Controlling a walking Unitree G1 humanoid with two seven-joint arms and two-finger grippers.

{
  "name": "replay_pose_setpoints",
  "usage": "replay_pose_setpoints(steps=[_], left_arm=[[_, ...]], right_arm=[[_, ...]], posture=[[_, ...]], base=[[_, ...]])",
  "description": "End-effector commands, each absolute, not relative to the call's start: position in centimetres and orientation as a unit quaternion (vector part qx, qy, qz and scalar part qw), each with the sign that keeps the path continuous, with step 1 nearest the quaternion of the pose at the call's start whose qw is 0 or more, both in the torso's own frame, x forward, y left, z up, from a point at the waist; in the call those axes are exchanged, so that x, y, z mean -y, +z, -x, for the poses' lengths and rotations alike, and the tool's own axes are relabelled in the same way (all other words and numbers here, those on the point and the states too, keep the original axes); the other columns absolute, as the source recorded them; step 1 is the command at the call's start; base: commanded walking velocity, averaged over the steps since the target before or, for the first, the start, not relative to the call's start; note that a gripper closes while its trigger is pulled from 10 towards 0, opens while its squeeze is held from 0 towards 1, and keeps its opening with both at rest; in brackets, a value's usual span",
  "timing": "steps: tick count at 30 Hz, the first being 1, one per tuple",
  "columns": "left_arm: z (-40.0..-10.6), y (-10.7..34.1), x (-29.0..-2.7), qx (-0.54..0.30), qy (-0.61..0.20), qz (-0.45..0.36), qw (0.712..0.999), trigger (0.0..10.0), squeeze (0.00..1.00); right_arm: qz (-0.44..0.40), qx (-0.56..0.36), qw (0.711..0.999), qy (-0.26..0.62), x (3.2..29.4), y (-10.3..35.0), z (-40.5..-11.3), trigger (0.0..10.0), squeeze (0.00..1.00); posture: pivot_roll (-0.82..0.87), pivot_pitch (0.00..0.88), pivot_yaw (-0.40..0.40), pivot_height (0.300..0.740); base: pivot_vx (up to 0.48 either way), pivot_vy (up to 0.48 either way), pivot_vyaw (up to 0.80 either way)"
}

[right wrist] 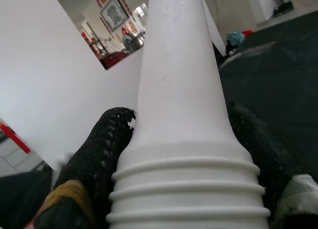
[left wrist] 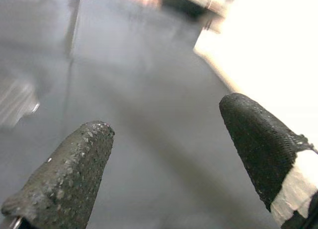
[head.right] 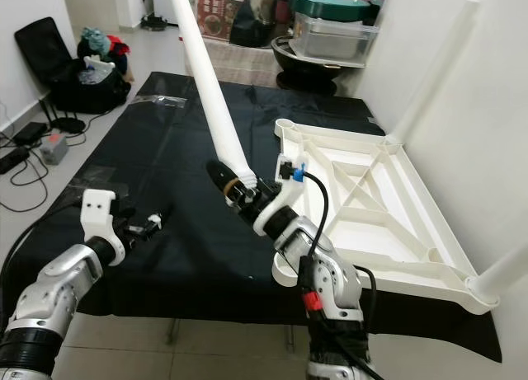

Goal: Building children table

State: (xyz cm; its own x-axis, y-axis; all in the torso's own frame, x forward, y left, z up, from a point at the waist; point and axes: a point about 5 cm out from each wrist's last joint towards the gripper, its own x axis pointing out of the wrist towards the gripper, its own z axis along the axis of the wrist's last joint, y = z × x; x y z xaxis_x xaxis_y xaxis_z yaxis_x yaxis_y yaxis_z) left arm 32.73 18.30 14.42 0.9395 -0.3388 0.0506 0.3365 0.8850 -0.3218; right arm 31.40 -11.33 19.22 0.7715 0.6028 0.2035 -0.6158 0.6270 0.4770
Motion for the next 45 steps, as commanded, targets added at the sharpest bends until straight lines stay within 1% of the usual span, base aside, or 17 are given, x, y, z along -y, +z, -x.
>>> replay_pose_setpoints(steps=[1,2,3,5,7,8,11,12,13,14,17,19,21,23,32,34,45], left_arm=[[-32.8,16.0,-17.7,0.027,-0.204,0.218,0.954,10.0,0.00],[-32.2,17.5,-17.8,0.066,-0.233,0.271,0.932,10.0,0.00],[-32.2,17.5,-17.8,0.066,-0.233,0.271,0.932,10.0,0.00],[-31.1,19.6,-17.8,0.119,-0.289,0.321,0.894,10.0,0.00],[-31.1,19.6,-17.8,0.119,-0.289,0.321,0.894,10.0,0.00],[-30.6,20.0,-17.8,0.132,-0.307,0.334,0.882,10.0,0.00],[-30.4,20.2,-17.7,0.135,-0.319,0.342,0.874,10.0,0.00],[-30.3,20.5,-17.6,0.138,-0.329,0.356,0.864,10.0,0.00],[-30.3,20.5,-17.6,0.138,-0.329,0.356,0.864,10.0,0.00],[-30.2,20.8,-17.6,0.139,-0.338,0.367,0.855,10.0,0.00],[-30.2,20.9,-17.5,0.138,-0.343,0.372,0.851,10.0,0.00],[-30.5,20.8,-18.0,0.127,-0.338,0.394,0.845,10.0,0.00],[-30.5,20.8,-18.0,0.127,-0.338,0.394,0.845,10.0,0.00],[-30.5,20.7,-18.3,0.116,-0.341,0.412,0.837,10.0,0.00],[-30.2,21.5,-17.9,0.117,-0.360,0.419,0.825,10.0,0.00],[-29.9,22.1,-17.7,0.119,-0.379,0.417,0.818,10.0,0.00],[-29.3,22.9,-17.3,0.119,-0.407,0.410,0.807,10.0,0.00]], right_arm=[[-0.252,0.025,0.907,0.336,11.7,19.1,-31.3,0.0,0.00],[-0.234,0.020,0.914,0.331,11.8,18.6,-31.3,0.0,0.00],[-0.234,0.020,0.914,0.331,11.8,18.6,-31.3,0.0,0.00],[-0.219,0.009,0.923,0.316,12.1,17.8,-31.4,0.0,0.00],[-0.219,0.009,0.923,0.316,12.1,17.8,-31.4,0.0,0.00],[-0.210,0.007,0.923,0.321,12.2,17.6,-31.2,0.0,0.00],[-0.205,0.008,0.916,0.345,11.9,17.5,-30.7,0.0,0.00],[-0.208,0.010,0.902,0.378,11.6,17.4,-30.0,0.0,0.00],[-0.208,0.010,0.902,0.378,11.6,17.4,-30.0,0.0,0.00],[-0.218,0.010,0.888,0.405,11.4,17.3,-29.5,0.0,0.00],[-0.225,0.012,0.875,0.428,11.2,17.1,-29.0,0.0,0.00],[-0.243,0.025,0.847,0.472,10.8,17.2,-27.9,0.0,0.00],[-0.243,0.025,0.847,0.472,10.8,17.2,-27.9,0.0,0.00],[-0.243,0.028,0.821,0.515,10.3,17.3,-26.8,0.0,0.00],[-0.212,0.005,0.810,0.546,9.8,16.3,-25.9,0.0,0.00],[-0.201,-0.012,0.820,0.536,10.1,15.4,-26.3,0.0,0.00],[-0.196,-0.026,0.829,0.523,10.4,14.6,-26.6,0.0,0.00]], posture=[[0.10,0.000,-0.119,0.740],[0.10,0.000,-0.119,0.740],[0.10,0.000,-0.119,0.740],[0.11,0.000,-0.122,0.740],[0.11,0.000,-0.122,0.740],[0.11,0.000,-0.124,0.740],[0.11,0.000,-0.121,0.740],[0.11,0.000,-0.122,0.740],[0.11,0.000,-0.122,0.740],[0.10,0.000,-0.120,0.740],[0.11,0.000,-0.119,0.740],[0.11,0.000,-0.113,0.740],[0.11,0.000,-0.113,0.740],[0.10,0.000,-0.110,0.740],[0.11,0.000,-0.108,0.740],[0.11,0.000,-0.110,0.740],[0.11,0.000,-0.110,0.740]], base=[[0.000,0.000,0.00],[0.000,0.000,0.00],[0.000,0.000,0.00],[0.000,0.000,0.00],[0.000,0.000,0.00],[0.000,0.000,0.00],[0.000,0.000,0.00],[0.000,0.000,0.00],[0.000,0.000,0.00],[0.000,0.000,0.00],[0.000,0.000,0.00],[0.000,0.000,0.00],[0.000,0.000,0.00],[0.000,0.000,0.00],[0.000,0.000,0.00],[0.000,0.000,0.00],[0.000,0.000,0.00]])
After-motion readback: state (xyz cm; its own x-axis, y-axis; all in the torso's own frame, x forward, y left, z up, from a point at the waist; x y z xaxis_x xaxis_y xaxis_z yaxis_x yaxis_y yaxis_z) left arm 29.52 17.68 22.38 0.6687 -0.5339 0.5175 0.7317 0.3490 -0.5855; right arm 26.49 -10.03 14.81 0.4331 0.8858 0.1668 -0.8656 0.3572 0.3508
